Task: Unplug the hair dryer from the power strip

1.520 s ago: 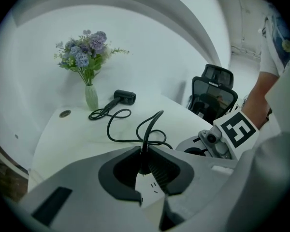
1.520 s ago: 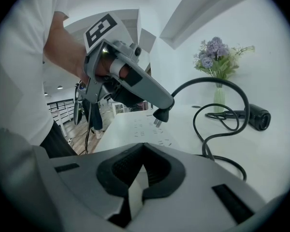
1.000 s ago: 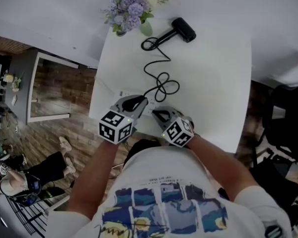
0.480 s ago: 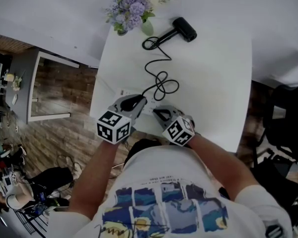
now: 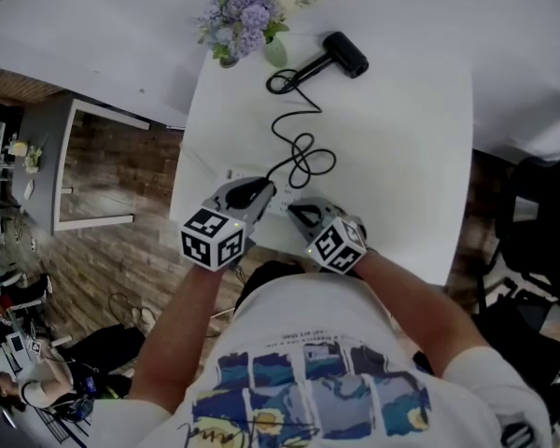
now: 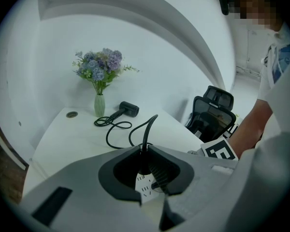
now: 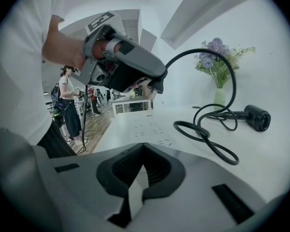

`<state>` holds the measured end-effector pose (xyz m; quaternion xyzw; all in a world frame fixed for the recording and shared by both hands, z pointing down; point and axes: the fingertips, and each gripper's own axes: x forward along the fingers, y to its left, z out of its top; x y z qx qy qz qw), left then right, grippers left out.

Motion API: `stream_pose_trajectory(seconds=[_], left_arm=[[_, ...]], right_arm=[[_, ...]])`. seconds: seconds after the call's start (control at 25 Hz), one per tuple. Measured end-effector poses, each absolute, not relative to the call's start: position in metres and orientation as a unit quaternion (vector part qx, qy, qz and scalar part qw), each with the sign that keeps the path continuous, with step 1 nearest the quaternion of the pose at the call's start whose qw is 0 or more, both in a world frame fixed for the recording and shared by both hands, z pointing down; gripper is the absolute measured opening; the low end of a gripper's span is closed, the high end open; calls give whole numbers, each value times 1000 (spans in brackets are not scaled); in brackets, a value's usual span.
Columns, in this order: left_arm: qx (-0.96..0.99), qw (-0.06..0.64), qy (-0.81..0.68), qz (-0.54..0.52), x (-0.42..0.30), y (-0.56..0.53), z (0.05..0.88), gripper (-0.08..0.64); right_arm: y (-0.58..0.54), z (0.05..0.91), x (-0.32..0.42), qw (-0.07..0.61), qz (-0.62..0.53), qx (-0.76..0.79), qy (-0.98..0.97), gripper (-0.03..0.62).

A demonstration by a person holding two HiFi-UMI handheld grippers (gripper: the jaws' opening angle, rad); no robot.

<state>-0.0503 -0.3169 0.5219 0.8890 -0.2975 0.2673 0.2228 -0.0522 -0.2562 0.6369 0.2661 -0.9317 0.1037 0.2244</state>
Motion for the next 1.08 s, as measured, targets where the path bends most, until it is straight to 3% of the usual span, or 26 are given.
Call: stream_pose_trajectory(seconds=[1.08], left_arm=[[887, 231, -303, 261, -53, -320, 524, 48]], right_arm=[[-257, 638, -52, 228, 107, 266, -931, -6]])
